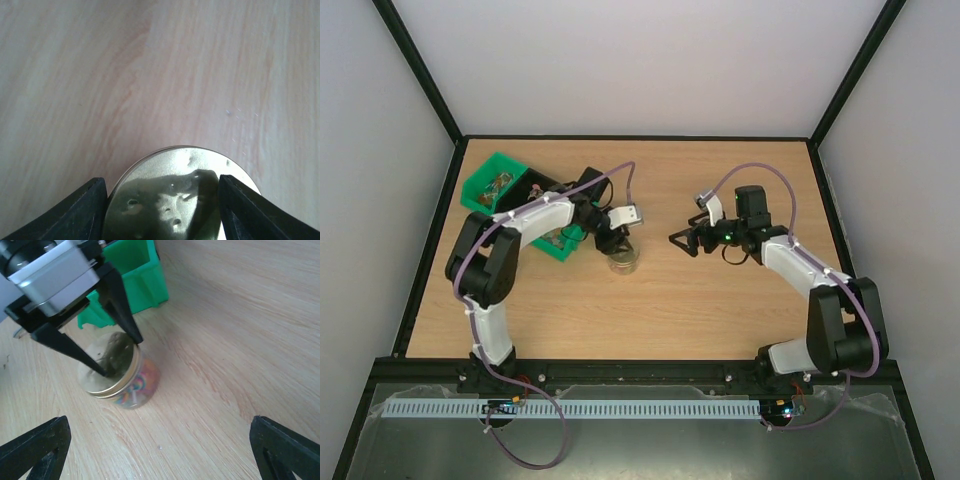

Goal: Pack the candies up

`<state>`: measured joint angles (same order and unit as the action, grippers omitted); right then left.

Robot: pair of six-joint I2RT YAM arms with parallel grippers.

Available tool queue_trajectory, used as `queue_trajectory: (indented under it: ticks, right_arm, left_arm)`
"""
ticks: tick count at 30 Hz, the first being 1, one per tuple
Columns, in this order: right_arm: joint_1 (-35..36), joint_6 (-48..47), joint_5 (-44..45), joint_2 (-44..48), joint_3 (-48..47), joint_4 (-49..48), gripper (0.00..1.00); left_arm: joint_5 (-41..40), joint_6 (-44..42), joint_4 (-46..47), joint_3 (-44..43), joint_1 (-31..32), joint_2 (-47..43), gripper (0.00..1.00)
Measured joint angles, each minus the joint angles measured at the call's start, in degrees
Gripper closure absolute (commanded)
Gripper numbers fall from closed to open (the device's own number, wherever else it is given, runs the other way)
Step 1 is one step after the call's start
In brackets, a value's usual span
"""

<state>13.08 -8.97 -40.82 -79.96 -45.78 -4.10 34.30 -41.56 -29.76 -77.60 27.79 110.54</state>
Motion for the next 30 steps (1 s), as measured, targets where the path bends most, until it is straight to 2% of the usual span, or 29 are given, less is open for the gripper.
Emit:
queue_trajectory:
  ticks: [6, 12, 17, 24, 30]
  right_arm:
    - [1.53, -2.71, -5.05, -2.86, 0.63, 0.28, 0.01]
    - [11.63, -3.10, -3.30, -2.19, 8.20, -8.79, 0.01]
    - [17.57, -1.07, -0.13, -3.34, 15.50, -23.28, 0.01]
    - [23.63, -1.22, 7.04, -12.26, 19.63, -39.28, 0.01]
    - [26.75, -3.41, 10.43, -18.01, 19.69, -46.99, 0.01]
  left_arm:
    - [1.38, -5.46, -3.26, 7.43, 0.02, -6.01, 0.43]
    - [2.78, -7.82, -6.01, 12.13, -0.72, -9.99, 0.24]
    - [2.43, -7.19, -7.48, 12.35, -3.21, -12.92, 0.15]
    - [0.11, -6.71, -5.55, 14.05, -6.27, -26.16, 0.14]
    - [-3.30, -6.75, -4.37, 22.12, -6.34, -32.74, 0.15]
